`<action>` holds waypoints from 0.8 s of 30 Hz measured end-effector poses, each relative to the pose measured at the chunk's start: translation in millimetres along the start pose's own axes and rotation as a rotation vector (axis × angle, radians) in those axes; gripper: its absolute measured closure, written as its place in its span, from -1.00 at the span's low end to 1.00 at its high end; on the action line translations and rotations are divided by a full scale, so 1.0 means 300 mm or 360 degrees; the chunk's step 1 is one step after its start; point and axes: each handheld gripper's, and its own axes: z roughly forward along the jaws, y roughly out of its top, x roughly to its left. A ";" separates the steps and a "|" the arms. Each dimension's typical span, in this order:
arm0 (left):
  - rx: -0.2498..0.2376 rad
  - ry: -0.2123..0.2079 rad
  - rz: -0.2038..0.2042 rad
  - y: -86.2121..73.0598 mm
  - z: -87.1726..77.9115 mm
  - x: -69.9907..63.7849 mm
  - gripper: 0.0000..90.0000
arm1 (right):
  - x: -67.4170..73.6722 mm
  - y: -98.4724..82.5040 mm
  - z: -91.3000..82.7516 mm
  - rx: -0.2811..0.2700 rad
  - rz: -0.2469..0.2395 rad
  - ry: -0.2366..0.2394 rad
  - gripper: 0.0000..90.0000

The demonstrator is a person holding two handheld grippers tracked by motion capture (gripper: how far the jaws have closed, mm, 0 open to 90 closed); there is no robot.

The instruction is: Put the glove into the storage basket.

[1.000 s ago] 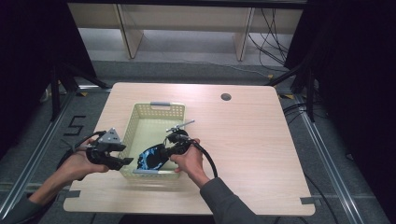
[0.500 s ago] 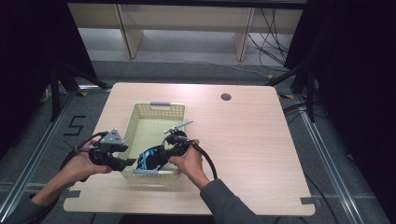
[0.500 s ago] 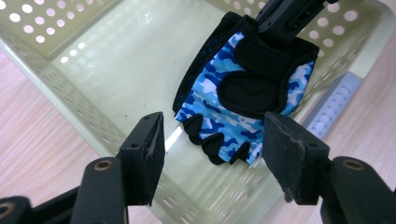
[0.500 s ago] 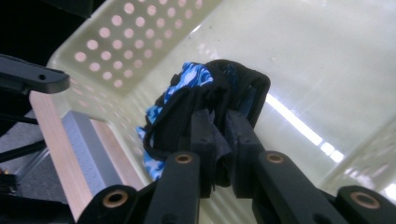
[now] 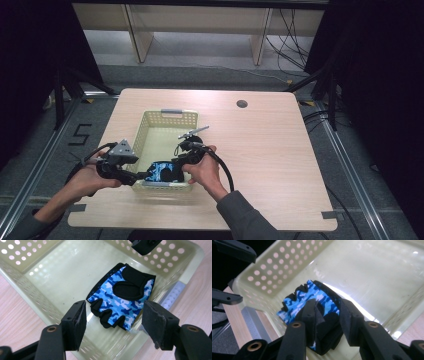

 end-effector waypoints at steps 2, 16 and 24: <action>-0.0025 -0.0003 -0.0008 0.003 -0.002 -0.008 -0.21 | 0.002 0.001 -0.013 -0.0014 0.0020 0.0007 0.48; -0.0175 -0.0070 -0.0054 0.023 -0.004 -0.077 -0.41 | -0.018 -0.030 -0.112 -0.0116 -0.0045 0.0074 0.23; -0.0241 -0.0105 -0.0098 0.027 0.001 -0.108 -0.50 | -0.050 -0.075 -0.199 -0.0234 0.0033 0.0109 0.02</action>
